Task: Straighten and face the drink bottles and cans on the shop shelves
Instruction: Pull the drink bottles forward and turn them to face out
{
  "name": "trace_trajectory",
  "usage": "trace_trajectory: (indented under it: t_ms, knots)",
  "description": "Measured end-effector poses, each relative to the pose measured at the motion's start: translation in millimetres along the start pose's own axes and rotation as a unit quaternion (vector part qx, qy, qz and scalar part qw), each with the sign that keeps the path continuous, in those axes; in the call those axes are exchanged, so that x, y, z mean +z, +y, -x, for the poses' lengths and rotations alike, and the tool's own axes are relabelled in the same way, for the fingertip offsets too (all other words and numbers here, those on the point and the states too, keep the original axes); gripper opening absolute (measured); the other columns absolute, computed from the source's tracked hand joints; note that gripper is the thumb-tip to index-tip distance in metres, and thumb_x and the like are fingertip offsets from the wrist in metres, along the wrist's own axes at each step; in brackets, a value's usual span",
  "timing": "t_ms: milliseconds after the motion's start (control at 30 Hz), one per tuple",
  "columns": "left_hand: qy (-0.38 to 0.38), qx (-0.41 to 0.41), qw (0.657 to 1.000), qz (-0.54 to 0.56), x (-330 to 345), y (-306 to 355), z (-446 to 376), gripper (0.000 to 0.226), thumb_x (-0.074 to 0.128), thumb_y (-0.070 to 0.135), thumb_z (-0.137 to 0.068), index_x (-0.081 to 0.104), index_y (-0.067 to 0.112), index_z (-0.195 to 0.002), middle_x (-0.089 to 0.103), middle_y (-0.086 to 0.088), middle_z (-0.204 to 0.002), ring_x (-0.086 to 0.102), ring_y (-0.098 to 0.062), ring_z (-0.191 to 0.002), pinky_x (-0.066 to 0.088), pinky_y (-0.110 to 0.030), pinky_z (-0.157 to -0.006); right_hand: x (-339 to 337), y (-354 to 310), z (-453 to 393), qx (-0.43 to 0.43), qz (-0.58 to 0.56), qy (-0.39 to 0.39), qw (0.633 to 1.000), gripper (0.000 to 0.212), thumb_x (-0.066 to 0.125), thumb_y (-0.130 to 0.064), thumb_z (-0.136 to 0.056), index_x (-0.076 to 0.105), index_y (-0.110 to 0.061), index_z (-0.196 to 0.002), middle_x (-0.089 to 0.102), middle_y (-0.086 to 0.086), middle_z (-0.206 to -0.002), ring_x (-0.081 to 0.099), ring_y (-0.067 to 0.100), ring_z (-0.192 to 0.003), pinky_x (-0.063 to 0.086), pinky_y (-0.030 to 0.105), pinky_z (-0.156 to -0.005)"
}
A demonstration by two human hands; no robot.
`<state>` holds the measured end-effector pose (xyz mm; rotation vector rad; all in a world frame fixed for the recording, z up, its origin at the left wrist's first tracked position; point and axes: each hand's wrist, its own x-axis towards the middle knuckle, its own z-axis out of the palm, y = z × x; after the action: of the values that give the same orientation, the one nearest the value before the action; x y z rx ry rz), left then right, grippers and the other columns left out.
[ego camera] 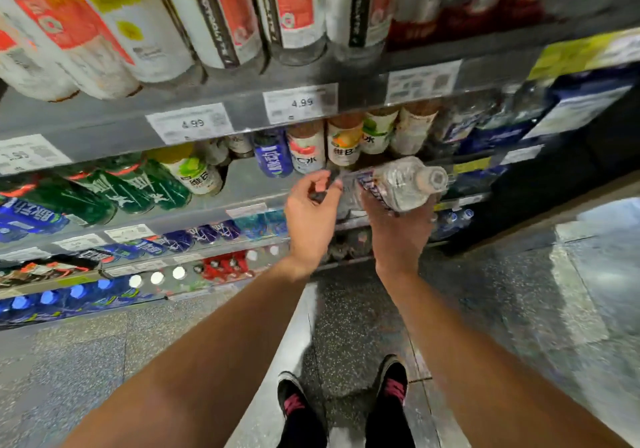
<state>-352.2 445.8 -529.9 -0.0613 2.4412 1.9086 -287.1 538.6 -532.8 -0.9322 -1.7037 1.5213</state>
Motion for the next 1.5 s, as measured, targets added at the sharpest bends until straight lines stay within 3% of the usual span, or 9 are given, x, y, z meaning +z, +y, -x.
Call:
trace_trajectory:
  t_ms: [267, 433, 533, 700, 800, 933, 1067, 1300, 1500]
  knots:
    - [-0.011, -0.017, 0.999, 0.026, 122.8, 32.0, -4.9, 0.035, 0.077, 0.005, -0.081, 0.066, 0.007, -0.115, 0.068, -0.016, -0.110, 0.064, -0.029, -0.109, 0.052, -0.045, -0.101, -91.0, 18.4, -82.9, 0.013, 0.027, 0.017, 0.999, 0.079, 0.091, -0.035, -0.066, 0.046, -0.033, -0.132, 0.057, -0.031, -0.111, 0.054, -0.027, -0.098, 0.038, -0.004, -0.085]
    - [-0.014, -0.035, 0.999, 0.027, 173.0, 34.0, -21.6, 0.047, 0.079, 0.008, -0.079, 0.059, 0.016, -0.120, 0.066, -0.004, -0.113, 0.063, -0.016, -0.106, 0.050, -0.028, -0.097, -121.5, 34.0, -105.9, 0.015, 0.029, -0.002, 0.999, 0.074, 0.089, -0.045, -0.064, 0.047, -0.040, -0.126, 0.065, -0.021, -0.115, 0.063, -0.005, -0.108, 0.049, 0.019, -0.098]
    - [0.020, -0.038, 0.999, -0.003, 194.5, 32.3, -26.9, 0.058, 0.080, 0.013, -0.076, 0.051, 0.014, -0.126, 0.060, -0.005, -0.125, 0.060, -0.018, -0.112, 0.048, -0.034, -0.103, -134.2, 43.6, -113.7, 0.006, 0.014, -0.024, 1.000, 0.069, 0.090, -0.042, -0.068, 0.050, -0.047, -0.124, 0.069, -0.020, -0.116, 0.065, 0.001, -0.111, 0.051, 0.020, -0.095]
    - [0.070, -0.009, 0.997, -0.041, 217.2, 30.7, -25.7, 0.063, 0.078, 0.014, -0.078, 0.047, 0.006, -0.133, 0.054, -0.010, -0.130, 0.056, -0.026, -0.118, 0.046, -0.040, -0.105, -146.5, 53.0, -125.0, -0.016, 0.033, -0.041, 0.998, 0.073, 0.087, -0.044, -0.068, 0.054, -0.022, -0.130, 0.070, -0.013, -0.117, 0.066, 0.002, -0.111, 0.051, 0.022, -0.098]
    - [0.062, -0.016, 0.998, -0.017, 223.5, 27.6, -27.2, 0.057, 0.075, 0.010, -0.079, 0.045, 0.010, -0.127, 0.060, 0.000, -0.114, 0.060, -0.015, -0.100, 0.050, -0.029, -0.093, -150.4, 54.5, -129.2, -0.022, 0.056, -0.044, 0.997, 0.068, 0.086, -0.046, -0.064, 0.057, -0.026, -0.122, 0.070, -0.022, -0.109, 0.066, -0.005, -0.105, 0.050, 0.014, -0.093]
    - [0.074, -0.004, 0.997, -0.035, 224.3, 23.4, -32.4, 0.054, 0.075, 0.008, -0.078, 0.041, 0.008, -0.120, 0.050, 0.018, -0.092, 0.054, 0.008, -0.079, 0.039, -0.002, -0.074, -152.1, 53.6, -129.6, -0.006, 0.042, -0.056, 0.998, 0.063, 0.088, -0.040, -0.062, 0.054, -0.041, -0.115, 0.072, -0.021, -0.106, 0.069, -0.001, -0.103, 0.055, 0.024, -0.093]
    - [0.084, 0.029, 0.991, -0.103, 224.4, 27.4, -33.2, 0.048, 0.078, 0.013, -0.073, 0.044, 0.003, -0.106, 0.047, -0.007, -0.106, 0.050, -0.022, -0.100, 0.046, -0.039, -0.093, -152.5, 57.5, -127.9, 0.010, 0.017, -0.069, 0.997, 0.065, 0.090, -0.037, -0.064, 0.057, -0.031, -0.120, 0.073, -0.014, -0.109, 0.070, 0.002, -0.104, 0.056, 0.024, -0.093]
    - [0.099, -0.002, 0.991, -0.085, 227.0, 26.6, -31.8, 0.061, 0.083, 0.018, -0.069, 0.045, 0.010, -0.116, 0.056, -0.003, -0.112, 0.056, -0.020, -0.103, 0.047, -0.031, -0.089, -150.0, 59.2, -129.9, 0.018, 0.035, -0.071, 0.997, 0.067, 0.090, -0.043, -0.062, 0.056, -0.034, -0.118, 0.071, -0.028, -0.104, 0.069, -0.003, -0.100, 0.054, 0.016, -0.089]
    - [0.093, -0.007, 0.992, -0.080, 219.7, 27.5, -37.0, 0.067, 0.087, 0.025, -0.062, 0.040, 0.018, -0.109, 0.060, 0.001, -0.106, 0.062, -0.018, -0.096, 0.055, -0.037, -0.089, -142.7, 53.1, -137.8, -0.008, 0.036, -0.069, 0.997, 0.066, 0.089, -0.041, -0.064, 0.059, -0.021, -0.119, 0.074, -0.014, -0.106, 0.070, 0.001, -0.100, 0.056, 0.024, -0.090]
